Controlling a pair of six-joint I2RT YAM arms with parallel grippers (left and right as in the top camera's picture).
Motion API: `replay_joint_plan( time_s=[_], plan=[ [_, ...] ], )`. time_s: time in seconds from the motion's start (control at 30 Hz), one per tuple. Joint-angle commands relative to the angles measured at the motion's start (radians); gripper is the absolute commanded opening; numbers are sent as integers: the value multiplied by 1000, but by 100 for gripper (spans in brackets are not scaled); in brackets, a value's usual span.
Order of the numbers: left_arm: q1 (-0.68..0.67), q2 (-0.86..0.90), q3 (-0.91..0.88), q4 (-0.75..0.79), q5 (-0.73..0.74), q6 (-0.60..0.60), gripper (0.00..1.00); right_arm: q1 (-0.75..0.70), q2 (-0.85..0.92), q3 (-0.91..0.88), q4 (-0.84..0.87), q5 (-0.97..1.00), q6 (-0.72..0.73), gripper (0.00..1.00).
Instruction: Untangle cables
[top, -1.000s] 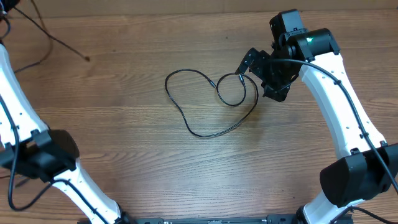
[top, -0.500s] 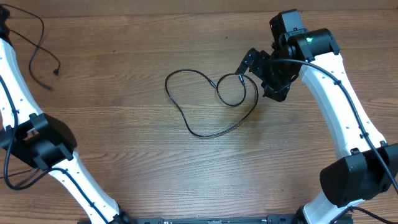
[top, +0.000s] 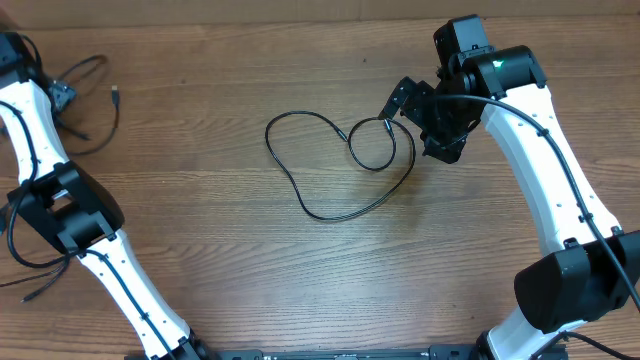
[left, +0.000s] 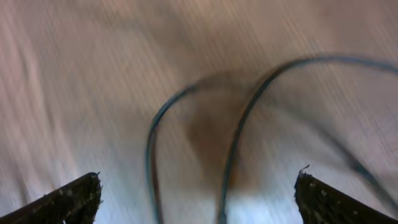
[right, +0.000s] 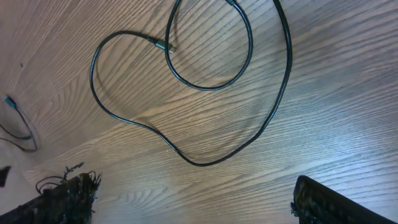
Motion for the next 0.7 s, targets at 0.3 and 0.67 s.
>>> replay_joint_plan(
  time_s=[0.3, 0.67],
  plan=[
    [49, -245, 14, -214, 585, -121, 100, 3, 2, -5, 2, 11, 3, 100],
    [-357, -384, 13, -446, 637, -145, 100, 3, 2, -5, 2, 11, 3, 100]
  ],
)
